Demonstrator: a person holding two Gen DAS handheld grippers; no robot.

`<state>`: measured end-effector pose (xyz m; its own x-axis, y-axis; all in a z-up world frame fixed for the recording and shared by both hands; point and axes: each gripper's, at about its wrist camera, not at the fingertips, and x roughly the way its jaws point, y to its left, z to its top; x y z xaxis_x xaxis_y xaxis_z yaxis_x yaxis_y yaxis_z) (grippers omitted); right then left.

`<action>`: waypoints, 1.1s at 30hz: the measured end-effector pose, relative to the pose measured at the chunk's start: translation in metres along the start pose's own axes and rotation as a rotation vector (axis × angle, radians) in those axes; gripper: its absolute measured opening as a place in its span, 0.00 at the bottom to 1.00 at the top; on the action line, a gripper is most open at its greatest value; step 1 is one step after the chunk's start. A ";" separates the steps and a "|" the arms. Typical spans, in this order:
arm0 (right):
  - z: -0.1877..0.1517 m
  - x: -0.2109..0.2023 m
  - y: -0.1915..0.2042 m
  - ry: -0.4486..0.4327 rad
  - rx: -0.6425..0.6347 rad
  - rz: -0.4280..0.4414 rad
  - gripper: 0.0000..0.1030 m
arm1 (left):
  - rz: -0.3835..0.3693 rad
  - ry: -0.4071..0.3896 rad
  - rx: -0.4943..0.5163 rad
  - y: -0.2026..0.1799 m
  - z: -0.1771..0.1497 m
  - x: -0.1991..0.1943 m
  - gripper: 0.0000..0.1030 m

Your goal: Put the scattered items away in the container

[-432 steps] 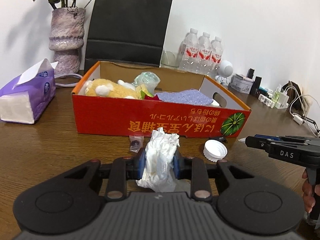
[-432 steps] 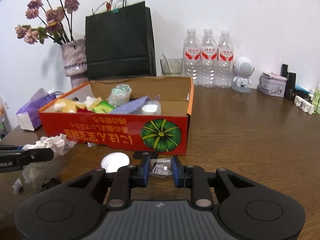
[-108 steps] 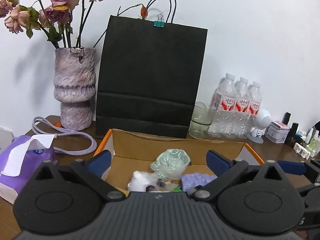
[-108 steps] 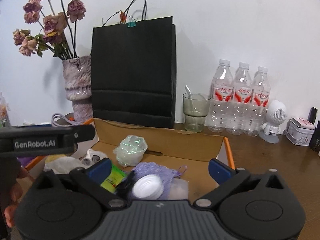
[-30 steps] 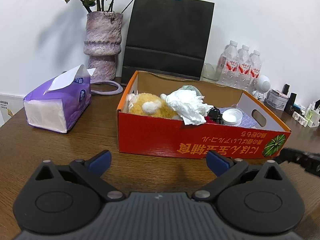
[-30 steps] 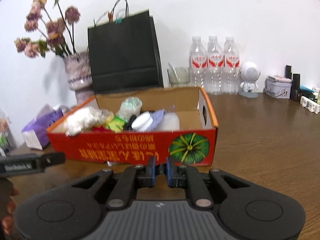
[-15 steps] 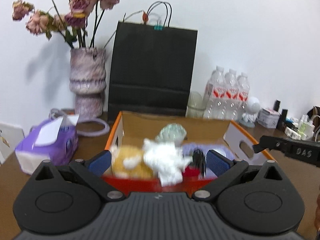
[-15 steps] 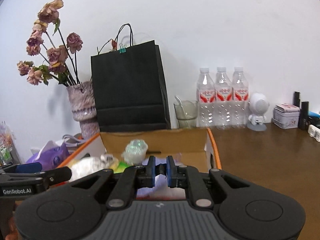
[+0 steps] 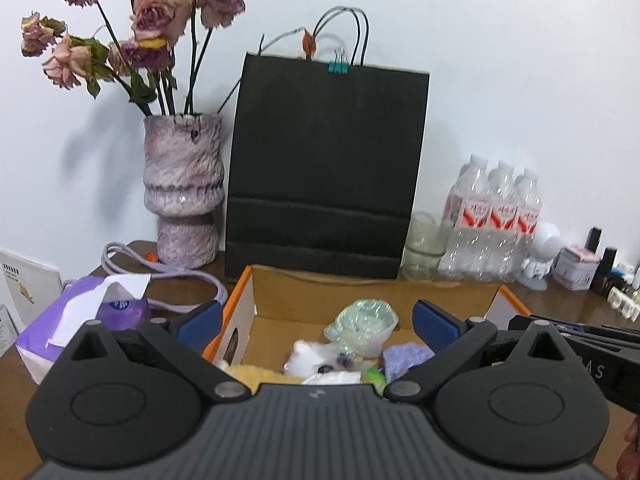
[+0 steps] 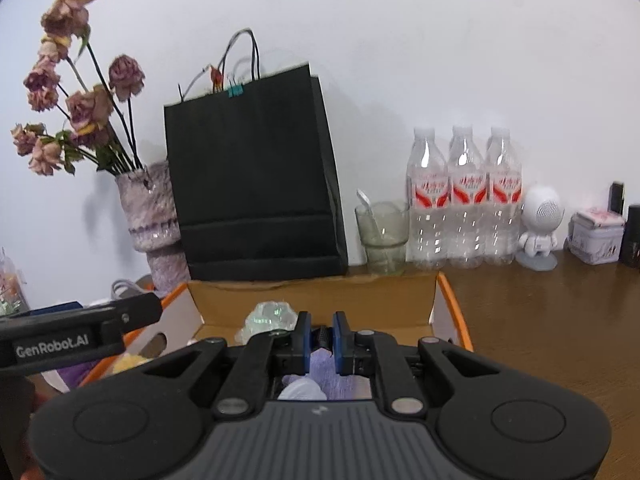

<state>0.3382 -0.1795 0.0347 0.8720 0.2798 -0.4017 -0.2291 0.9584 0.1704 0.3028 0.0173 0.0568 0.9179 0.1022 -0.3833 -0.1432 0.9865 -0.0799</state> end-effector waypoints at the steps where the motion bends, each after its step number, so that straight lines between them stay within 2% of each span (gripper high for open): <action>1: -0.001 0.003 0.000 0.014 -0.001 0.001 0.10 | 0.002 0.002 0.002 0.000 -0.001 0.001 1.00; 4: -0.003 0.006 0.000 0.038 -0.009 0.001 0.15 | 0.004 0.001 0.016 -0.001 -0.003 0.001 1.00; 5: -0.003 0.006 0.000 0.043 -0.008 -0.004 0.26 | 0.003 0.001 0.024 0.000 -0.003 0.001 1.00; 6: -0.003 0.006 -0.001 0.050 -0.007 -0.007 0.61 | 0.014 -0.001 0.030 0.001 -0.003 0.001 1.00; 7: -0.002 0.005 -0.001 0.060 -0.010 -0.012 0.83 | 0.031 -0.003 0.030 0.002 -0.002 0.000 1.00; 8: -0.001 0.004 -0.001 0.064 -0.016 -0.035 0.99 | 0.038 -0.003 0.024 0.005 -0.001 0.000 1.00; 10: 0.002 0.000 -0.001 0.075 -0.041 -0.050 1.00 | 0.026 0.001 -0.001 0.010 0.001 -0.001 1.00; 13: 0.006 -0.006 -0.003 0.096 -0.024 -0.027 1.00 | 0.018 -0.002 -0.005 0.010 0.003 -0.004 1.00; 28: 0.014 -0.022 0.003 0.066 -0.052 -0.022 1.00 | -0.029 -0.016 0.000 0.002 0.003 -0.022 1.00; 33: 0.009 -0.037 0.010 0.059 -0.083 -0.017 1.00 | -0.050 -0.040 -0.002 0.007 -0.004 -0.043 1.00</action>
<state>0.3078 -0.1803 0.0594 0.8496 0.2638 -0.4567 -0.2515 0.9638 0.0889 0.2603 0.0195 0.0691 0.9380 0.0581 -0.3417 -0.0978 0.9902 -0.1001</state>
